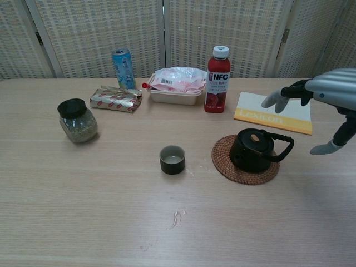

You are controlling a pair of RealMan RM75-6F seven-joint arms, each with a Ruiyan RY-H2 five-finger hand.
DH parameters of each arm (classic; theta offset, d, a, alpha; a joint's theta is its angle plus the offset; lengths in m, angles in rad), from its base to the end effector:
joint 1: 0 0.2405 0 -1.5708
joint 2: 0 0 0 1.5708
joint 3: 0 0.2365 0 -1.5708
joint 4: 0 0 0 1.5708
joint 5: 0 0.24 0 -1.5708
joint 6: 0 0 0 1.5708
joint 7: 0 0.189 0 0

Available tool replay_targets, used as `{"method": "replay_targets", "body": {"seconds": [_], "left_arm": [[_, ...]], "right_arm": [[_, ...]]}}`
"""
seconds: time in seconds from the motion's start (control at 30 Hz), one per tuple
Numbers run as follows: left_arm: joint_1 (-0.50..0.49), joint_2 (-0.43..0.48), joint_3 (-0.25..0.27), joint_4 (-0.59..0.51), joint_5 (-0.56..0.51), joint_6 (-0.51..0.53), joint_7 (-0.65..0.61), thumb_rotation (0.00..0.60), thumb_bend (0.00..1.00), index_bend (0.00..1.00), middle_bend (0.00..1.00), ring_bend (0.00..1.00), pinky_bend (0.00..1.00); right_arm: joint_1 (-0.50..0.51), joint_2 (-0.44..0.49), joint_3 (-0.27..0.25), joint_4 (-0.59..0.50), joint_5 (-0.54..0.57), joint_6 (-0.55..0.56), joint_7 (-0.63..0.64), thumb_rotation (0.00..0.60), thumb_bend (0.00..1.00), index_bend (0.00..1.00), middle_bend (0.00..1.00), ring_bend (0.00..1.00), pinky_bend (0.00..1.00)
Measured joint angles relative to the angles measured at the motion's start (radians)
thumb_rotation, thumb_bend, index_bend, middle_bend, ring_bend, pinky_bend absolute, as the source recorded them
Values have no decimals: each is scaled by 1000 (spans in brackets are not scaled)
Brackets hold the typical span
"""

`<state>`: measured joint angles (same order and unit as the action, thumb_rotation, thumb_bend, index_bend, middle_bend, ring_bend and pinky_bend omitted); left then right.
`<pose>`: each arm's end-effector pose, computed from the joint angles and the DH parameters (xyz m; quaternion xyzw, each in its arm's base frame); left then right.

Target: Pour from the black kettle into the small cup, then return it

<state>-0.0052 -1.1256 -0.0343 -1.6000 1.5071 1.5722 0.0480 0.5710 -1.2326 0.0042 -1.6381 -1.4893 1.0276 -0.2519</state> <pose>-0.3175 0.1984 0.1339 -0.5765 -0.3724 -0.3712 0.6254 -0.1863 -0.3130 -0.0022 0.8107 -0.2843 0.3194 0.4000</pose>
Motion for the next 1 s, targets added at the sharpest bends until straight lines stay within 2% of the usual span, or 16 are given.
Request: {"method": "replay_targets", "body": {"seconds": [0.1, 0.23, 0.3, 0.33, 0.37, 0.4, 0.47, 0.53, 1.0], "left_arm": [[2, 2, 0, 0, 1, 4, -3, 600, 251, 170, 3, 63, 0], [7, 6, 2, 0, -2, 6, -7, 600, 251, 170, 3, 63, 0], [10, 7, 3, 0, -3, 7, -9, 600, 251, 170, 3, 63, 0], [11, 7, 3, 1, -4, 8, -11, 600, 250, 170, 3, 63, 0], [12, 7, 4, 2, -4, 8, -12, 600, 250, 170, 3, 63, 0], [13, 8, 5, 3, -4, 9, -14, 600, 250, 170, 3, 63, 0], [14, 7, 5, 5, -5, 9, -16, 600, 251, 170, 3, 63, 0], [15, 7, 5, 7, -5, 8, -18, 600, 251, 170, 3, 63, 0], [14, 3, 6, 17, -3, 2, -28, 600, 251, 170, 3, 63, 0]], "right_arm": [[2, -4, -5, 5, -11, -7, 5, 600, 0, 205, 280, 158, 454], [7, -14, -9, 18, -25, -17, 13, 600, 0, 207, 285, 178, 599], [11, -17, -9, 21, -29, -23, 15, 600, 0, 207, 286, 179, 614], [11, -19, -9, 23, -29, -23, 13, 600, 0, 208, 286, 179, 572], [11, -21, -8, 25, -29, -23, 9, 600, 0, 214, 286, 179, 487], [11, -22, -8, 26, -29, -22, 5, 600, 0, 221, 286, 179, 383], [10, -26, -7, 27, -27, -21, -3, 600, 0, 236, 286, 171, 109], [10, -26, -8, 23, -24, -26, -2, 600, 0, 237, 286, 156, 16], [7, -33, -17, 8, 15, -66, -8, 600, 0, 268, 294, 132, 0]]}}
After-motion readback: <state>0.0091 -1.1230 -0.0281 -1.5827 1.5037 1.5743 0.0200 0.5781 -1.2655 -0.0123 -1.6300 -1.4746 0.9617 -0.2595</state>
